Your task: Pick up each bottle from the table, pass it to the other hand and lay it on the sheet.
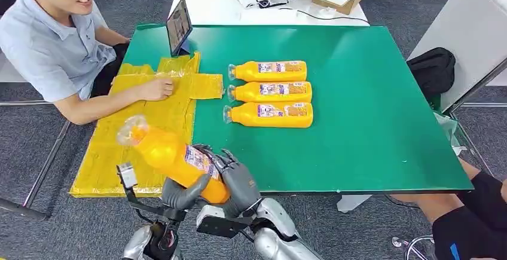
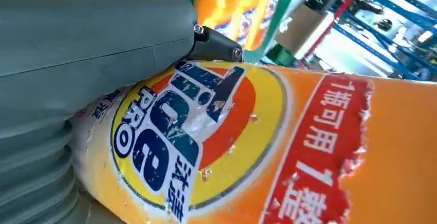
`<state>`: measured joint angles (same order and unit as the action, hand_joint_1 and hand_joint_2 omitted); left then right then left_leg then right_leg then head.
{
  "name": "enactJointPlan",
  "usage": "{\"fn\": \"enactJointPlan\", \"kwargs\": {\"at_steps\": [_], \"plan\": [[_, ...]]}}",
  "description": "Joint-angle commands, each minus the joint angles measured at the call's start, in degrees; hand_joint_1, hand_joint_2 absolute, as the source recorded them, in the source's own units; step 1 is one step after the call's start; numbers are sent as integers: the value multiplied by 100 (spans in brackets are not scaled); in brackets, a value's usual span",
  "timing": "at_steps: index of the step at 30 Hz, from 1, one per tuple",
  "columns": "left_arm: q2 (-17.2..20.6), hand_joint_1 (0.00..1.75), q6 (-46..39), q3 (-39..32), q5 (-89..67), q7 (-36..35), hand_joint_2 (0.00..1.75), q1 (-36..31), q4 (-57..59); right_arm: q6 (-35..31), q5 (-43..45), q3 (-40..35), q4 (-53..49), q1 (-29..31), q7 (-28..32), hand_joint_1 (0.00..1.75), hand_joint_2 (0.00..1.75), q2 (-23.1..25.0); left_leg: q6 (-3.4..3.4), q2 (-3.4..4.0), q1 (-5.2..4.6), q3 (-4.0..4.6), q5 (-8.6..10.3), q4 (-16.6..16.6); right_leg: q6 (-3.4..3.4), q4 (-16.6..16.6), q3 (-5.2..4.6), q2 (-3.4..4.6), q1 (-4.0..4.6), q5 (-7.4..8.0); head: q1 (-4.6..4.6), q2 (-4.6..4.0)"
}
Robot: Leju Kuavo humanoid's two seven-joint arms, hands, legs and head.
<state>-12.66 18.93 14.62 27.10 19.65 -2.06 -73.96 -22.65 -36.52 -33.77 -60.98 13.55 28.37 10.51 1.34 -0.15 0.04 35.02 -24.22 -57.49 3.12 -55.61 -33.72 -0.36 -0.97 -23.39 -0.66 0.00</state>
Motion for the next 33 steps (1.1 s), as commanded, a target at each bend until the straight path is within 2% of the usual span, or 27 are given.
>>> {"fn": "enactJointPlan", "kwargs": {"at_steps": [1,4,5,10,13,16,21,23,27,29,31,33], "plan": [[-96,175,-603,-484,-32,-179,175,-508,780,-873,-648,-290,-1128,-343,127,0,175,-411,-4,-12,3,-12,-4,2,-9,2,16,-12,4,-8,0,0],[-97,175,-1114,-656,-162,-110,175,-833,1120,-1363,-837,-496,-1509,-391,171,0,175,-467,-6,-18,5,-14,-6,-1,-11,0,22,-16,5,-11,0,0],[-44,175,-1678,-665,-612,98,175,-981,1228,-1674,-949,-571,-1641,-377,256,0,175,-472,-4,-14,0,-9,-3,1,-9,-1,14,-11,-1,-7,2,0],[169,175,-2777,-692,-1888,602,175,-1541,1677,-1735,-981,-548,-2195,-462,482,0,175,-349,-14,19,5,-10,-2,2,-33,-2,-4,11,8,13,-2,0],[162,175,-2840,-820,-2082,527,175,-1668,1792,-1735,-608,-646,-2228,-428,486,0,175,-388,-23,-18,12,1,11,-3,-32,-7,2,-20,15,1,9,0],[154,175,-2836,-824,-2085,525,175,-1668,1796,-1735,-592,-634,-2228,-434,492,0,175,-398,-21,2,14,-3,9,1,-29,-5,3,4,18,7,7,0],[217,175,-2949,-779,-2417,496,175,-1736,1884,-1735,-277,-587,-2081,-416,547,0,175,-390,-21,-2,11,-2,11,5,-29,-4,3,-3,14,6,9,0],[324,175,-3374,-667,-3154,531,175,-1918,2054,-1545,332,-465,-2066,-451,763,0,175,-376,-23,1,14,-7,9,3,-32,-4,7,0,18,5,7,0],[381,175,-3384,-711,-3690,534,175,-2225,2162,-1258,759,-186,-2058,-464,970,0,175,-303,-25,-8,15,-3,12,0,-34,-9,3,-9,18,4,7,0],[453,175,-3735,-631,-4233,549,175,-2256,2012,-1110,914,-98,-2138,-534,1049,0,175,-274,-25,-11,15,-1,11,-4,-34,-12,2,-11,19,3,9,0],[588,175,-4150,-497,-5085,311,175,-2361,1963,-1050,971,14,-2271,-632,1141,0,175,-252,-25,-5,16,-4,8,-3,-34,-10,5,-5,20,2,9,0],[717,175,-4537,-483,-6065,-204,175,-2715,2472,-1182,972,117,-2487,-717,1163,0,175,-234,-25,-8,16,-3,7,-5,-34,-12,5,-9,20,0,9,0]]}}
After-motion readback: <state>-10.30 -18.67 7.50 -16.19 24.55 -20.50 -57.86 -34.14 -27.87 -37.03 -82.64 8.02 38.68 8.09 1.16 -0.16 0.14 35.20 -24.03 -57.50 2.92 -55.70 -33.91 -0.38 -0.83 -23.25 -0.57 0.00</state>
